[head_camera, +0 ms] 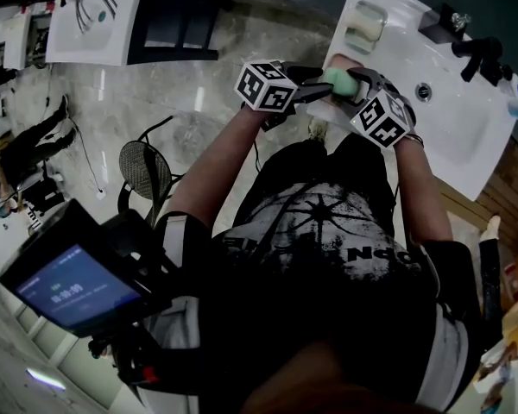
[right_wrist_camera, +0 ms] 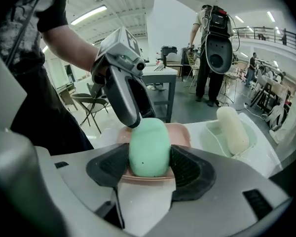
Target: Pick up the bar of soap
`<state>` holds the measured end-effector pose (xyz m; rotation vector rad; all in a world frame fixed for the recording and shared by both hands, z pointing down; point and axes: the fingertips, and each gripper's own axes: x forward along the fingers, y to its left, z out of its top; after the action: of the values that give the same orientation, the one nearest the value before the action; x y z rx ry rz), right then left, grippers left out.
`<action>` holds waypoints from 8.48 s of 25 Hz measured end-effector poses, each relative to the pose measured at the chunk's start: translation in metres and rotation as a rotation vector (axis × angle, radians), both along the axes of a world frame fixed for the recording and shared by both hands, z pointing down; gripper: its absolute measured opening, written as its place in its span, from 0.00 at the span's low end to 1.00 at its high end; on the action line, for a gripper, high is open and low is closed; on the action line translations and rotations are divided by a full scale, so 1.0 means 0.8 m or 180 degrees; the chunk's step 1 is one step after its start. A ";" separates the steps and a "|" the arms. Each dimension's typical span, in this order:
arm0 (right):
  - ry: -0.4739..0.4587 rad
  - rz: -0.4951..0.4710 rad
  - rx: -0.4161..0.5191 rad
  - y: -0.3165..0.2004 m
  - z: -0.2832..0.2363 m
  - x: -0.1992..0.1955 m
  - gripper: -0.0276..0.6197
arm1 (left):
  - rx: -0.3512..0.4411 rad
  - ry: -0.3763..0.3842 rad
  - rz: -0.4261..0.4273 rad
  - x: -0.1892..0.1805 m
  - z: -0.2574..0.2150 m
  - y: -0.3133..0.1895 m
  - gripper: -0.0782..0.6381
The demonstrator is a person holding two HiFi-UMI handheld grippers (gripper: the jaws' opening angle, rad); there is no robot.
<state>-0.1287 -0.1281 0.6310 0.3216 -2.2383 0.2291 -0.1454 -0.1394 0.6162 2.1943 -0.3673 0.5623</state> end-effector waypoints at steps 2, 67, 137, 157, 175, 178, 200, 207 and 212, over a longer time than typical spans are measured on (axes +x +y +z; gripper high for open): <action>0.0055 -0.0030 0.0071 0.000 0.001 0.000 0.45 | -0.0030 0.0025 -0.0010 0.002 0.002 0.002 0.39; 0.0151 0.0406 0.1959 -0.028 -0.241 0.022 0.45 | 0.1638 0.0809 -0.0169 0.031 -0.245 -0.016 0.30; 0.0978 0.2105 0.1121 0.157 -0.152 0.563 0.44 | 0.0753 0.1083 0.1856 0.577 -0.153 0.159 0.30; 0.0711 0.2060 0.0409 0.194 -0.033 0.596 0.44 | 0.0020 0.0589 0.1868 0.613 -0.031 0.193 0.30; 0.0497 0.2150 0.0197 0.195 -0.019 0.599 0.45 | -0.0007 0.0293 0.1926 0.618 -0.013 0.195 0.32; 0.0478 0.2169 0.0184 0.195 -0.018 0.598 0.45 | 0.0096 0.0297 0.1937 0.618 -0.015 0.194 0.38; 0.0109 0.2116 0.0641 0.150 -0.115 0.552 0.44 | 0.0682 0.0507 0.1037 0.528 -0.092 0.107 0.45; -0.0179 0.2088 0.0947 0.086 -0.135 0.497 0.24 | 0.0996 0.0635 0.0487 0.448 -0.114 0.047 0.34; -0.0324 0.1876 0.1121 0.053 -0.182 0.431 0.14 | 0.1225 0.0700 0.0062 0.368 -0.165 0.021 0.24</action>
<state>0.2157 -0.0857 0.4852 1.1843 -2.2262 0.1586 0.1488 -0.1228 0.4838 2.6014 -0.3591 0.2697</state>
